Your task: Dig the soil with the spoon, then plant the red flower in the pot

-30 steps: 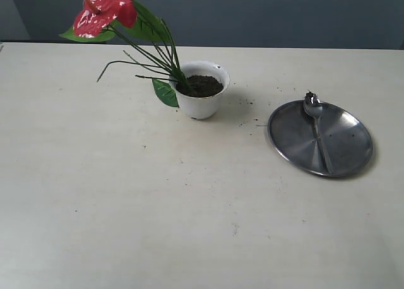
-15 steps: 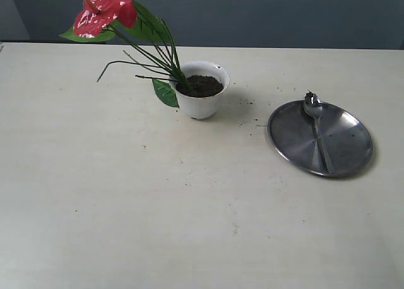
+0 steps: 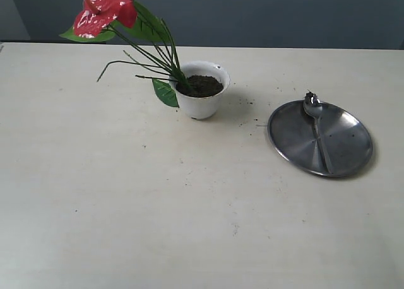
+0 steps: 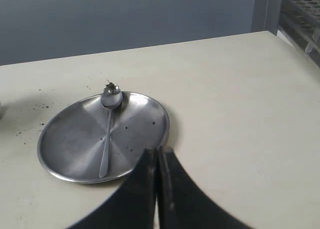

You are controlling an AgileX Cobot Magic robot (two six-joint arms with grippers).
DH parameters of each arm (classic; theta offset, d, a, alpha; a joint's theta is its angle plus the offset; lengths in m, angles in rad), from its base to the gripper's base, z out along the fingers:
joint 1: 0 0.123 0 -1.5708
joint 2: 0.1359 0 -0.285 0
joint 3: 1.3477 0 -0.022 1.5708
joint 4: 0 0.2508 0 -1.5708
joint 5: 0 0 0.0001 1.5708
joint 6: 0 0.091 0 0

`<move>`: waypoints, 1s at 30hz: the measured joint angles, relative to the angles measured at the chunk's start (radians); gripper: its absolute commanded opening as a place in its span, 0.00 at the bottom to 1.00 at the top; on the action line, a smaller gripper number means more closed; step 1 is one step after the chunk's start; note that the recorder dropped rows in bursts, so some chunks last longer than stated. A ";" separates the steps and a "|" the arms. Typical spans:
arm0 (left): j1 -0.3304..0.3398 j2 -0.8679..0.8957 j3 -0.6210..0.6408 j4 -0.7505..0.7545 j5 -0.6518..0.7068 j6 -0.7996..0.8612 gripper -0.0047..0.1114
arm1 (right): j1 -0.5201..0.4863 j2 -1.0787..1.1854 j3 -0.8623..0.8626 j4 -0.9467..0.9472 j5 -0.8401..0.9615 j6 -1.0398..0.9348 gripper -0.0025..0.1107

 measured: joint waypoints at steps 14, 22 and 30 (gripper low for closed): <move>0.000 -0.058 0.170 -0.103 0.142 0.174 0.04 | 0.000 0.000 0.000 0.000 0.000 0.000 0.02; -0.008 -0.129 0.288 -0.130 0.148 0.174 0.04 | 0.000 0.000 0.000 0.000 0.000 0.000 0.02; -0.098 -0.129 0.299 -0.130 0.147 0.174 0.04 | 0.000 0.000 0.000 0.000 0.000 0.000 0.02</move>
